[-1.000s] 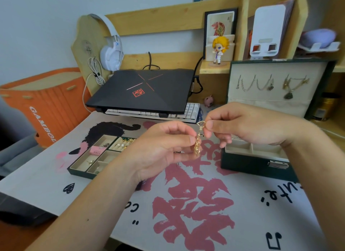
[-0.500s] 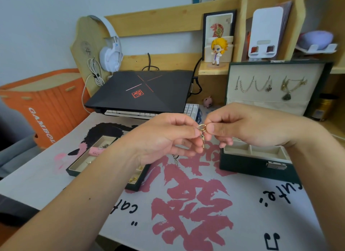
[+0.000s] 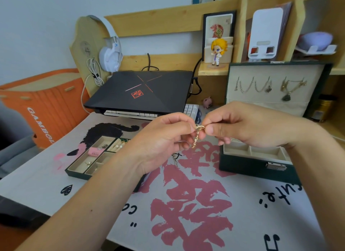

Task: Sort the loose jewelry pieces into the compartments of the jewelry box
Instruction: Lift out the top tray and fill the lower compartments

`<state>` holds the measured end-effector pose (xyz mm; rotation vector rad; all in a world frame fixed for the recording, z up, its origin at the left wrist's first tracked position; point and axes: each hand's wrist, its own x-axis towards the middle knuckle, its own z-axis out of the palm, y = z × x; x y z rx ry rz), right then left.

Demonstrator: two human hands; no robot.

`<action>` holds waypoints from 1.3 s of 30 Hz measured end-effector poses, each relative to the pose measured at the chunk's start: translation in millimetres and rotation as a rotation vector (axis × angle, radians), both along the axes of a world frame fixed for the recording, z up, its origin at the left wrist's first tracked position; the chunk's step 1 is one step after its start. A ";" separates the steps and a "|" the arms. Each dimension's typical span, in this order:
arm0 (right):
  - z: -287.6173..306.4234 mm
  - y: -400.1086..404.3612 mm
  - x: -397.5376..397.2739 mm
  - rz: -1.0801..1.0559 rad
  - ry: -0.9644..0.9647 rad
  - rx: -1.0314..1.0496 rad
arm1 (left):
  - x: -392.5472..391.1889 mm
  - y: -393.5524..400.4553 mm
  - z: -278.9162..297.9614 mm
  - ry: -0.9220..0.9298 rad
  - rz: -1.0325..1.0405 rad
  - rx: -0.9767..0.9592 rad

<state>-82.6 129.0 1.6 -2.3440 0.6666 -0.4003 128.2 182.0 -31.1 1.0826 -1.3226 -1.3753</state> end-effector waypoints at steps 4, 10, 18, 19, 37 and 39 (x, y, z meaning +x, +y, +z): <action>2.1 -1.7 -4.4 -0.032 0.048 -0.041 | 6.6 -1.2 -6.9 0.085 0.039 -0.004; -7.8 -12.1 -11.8 -0.096 0.121 0.105 | 34.5 5.0 -27.7 -0.037 -0.113 0.142; -34.5 -17.9 9.8 -0.082 0.163 0.445 | 14.4 4.1 -51.8 -0.013 0.188 0.160; -38.1 -18.0 12.8 -0.099 0.134 0.532 | 12.2 4.9 -50.9 0.018 0.214 0.132; -53.1 -16.5 30.3 -0.032 -0.075 0.853 | 27.5 8.9 -40.9 0.081 0.120 0.121; -52.1 -18.5 28.3 -0.041 -0.090 0.835 | 30.3 9.8 -39.6 0.100 0.151 0.118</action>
